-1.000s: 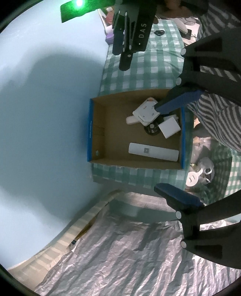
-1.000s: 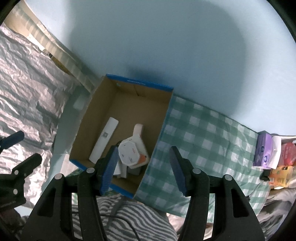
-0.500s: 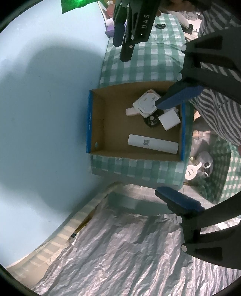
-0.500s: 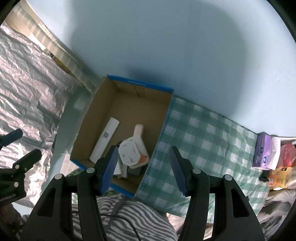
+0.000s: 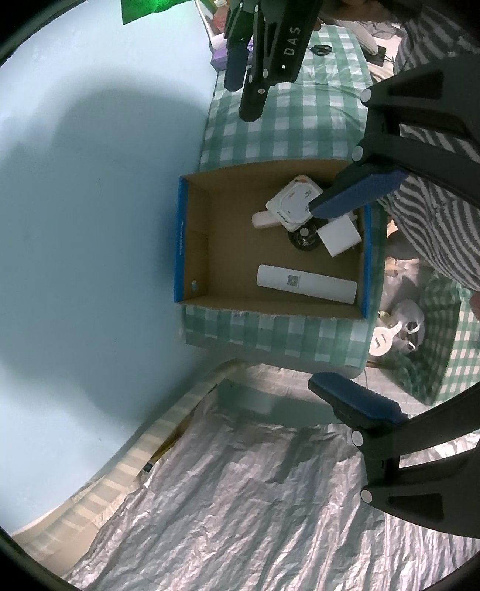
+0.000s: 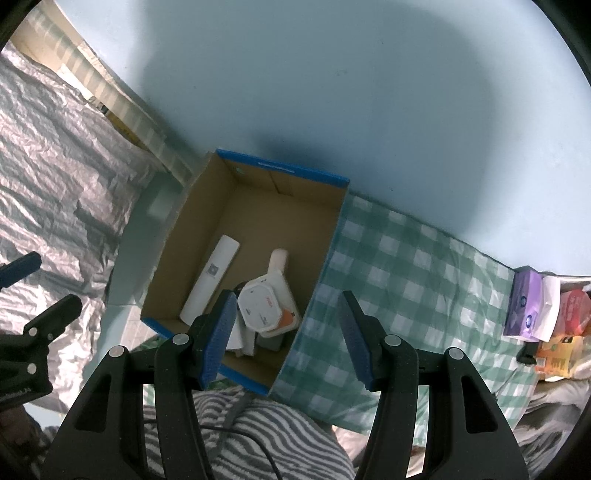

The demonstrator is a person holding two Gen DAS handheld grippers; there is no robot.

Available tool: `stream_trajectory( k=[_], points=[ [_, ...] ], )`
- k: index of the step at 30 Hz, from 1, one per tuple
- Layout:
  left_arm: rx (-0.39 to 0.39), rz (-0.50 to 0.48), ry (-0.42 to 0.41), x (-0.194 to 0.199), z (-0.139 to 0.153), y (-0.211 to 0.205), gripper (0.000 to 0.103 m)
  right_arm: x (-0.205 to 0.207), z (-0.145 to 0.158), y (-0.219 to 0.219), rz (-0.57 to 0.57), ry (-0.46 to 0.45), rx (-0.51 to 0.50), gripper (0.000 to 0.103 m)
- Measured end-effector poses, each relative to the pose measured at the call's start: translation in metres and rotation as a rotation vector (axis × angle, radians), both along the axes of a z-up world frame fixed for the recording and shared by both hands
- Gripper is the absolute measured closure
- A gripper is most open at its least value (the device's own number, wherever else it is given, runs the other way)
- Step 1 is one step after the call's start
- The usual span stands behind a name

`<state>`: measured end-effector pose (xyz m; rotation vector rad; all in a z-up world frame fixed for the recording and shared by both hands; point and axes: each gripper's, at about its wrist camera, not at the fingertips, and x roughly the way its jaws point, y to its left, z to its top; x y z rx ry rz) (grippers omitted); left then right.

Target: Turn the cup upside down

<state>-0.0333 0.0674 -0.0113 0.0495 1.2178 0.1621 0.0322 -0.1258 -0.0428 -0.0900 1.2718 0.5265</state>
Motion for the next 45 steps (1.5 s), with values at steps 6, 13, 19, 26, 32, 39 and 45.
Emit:
stream_trajectory(
  k=[6,13,19,26,32,39,45],
  points=[
    [0.007,-0.011,-0.003,-0.0012,0.0007,-0.0011,0.016,0.0,0.0011,0.0017,0.003,0.001,-0.002,0.046],
    [0.016,-0.017,0.004,-0.0009,-0.0019,-0.0048,0.015,0.0002,0.0011,0.0013,0.001,0.002,-0.002,0.046],
    [0.015,-0.017,0.003,-0.0008,-0.0018,-0.0051,0.014,-0.0013,-0.0001,0.0038,0.019,0.008,-0.005,0.046],
    [0.016,-0.017,0.005,-0.0008,-0.0021,-0.0051,0.014,-0.0018,-0.0003,0.0039,0.023,0.006,-0.004,0.046],
    [0.016,-0.019,0.007,-0.0007,-0.0024,-0.005,0.014,-0.0012,-0.0003,0.0038,0.021,0.006,-0.005,0.046],
    [0.016,-0.021,0.007,-0.002,-0.0045,-0.0058,0.014,-0.0018,-0.0014,0.0046,0.02,0.009,-0.007,0.046],
    [0.018,-0.022,0.008,-0.0028,-0.0052,-0.0051,0.014,-0.0016,-0.0017,0.0047,0.014,0.009,-0.007,0.046]
  ],
)
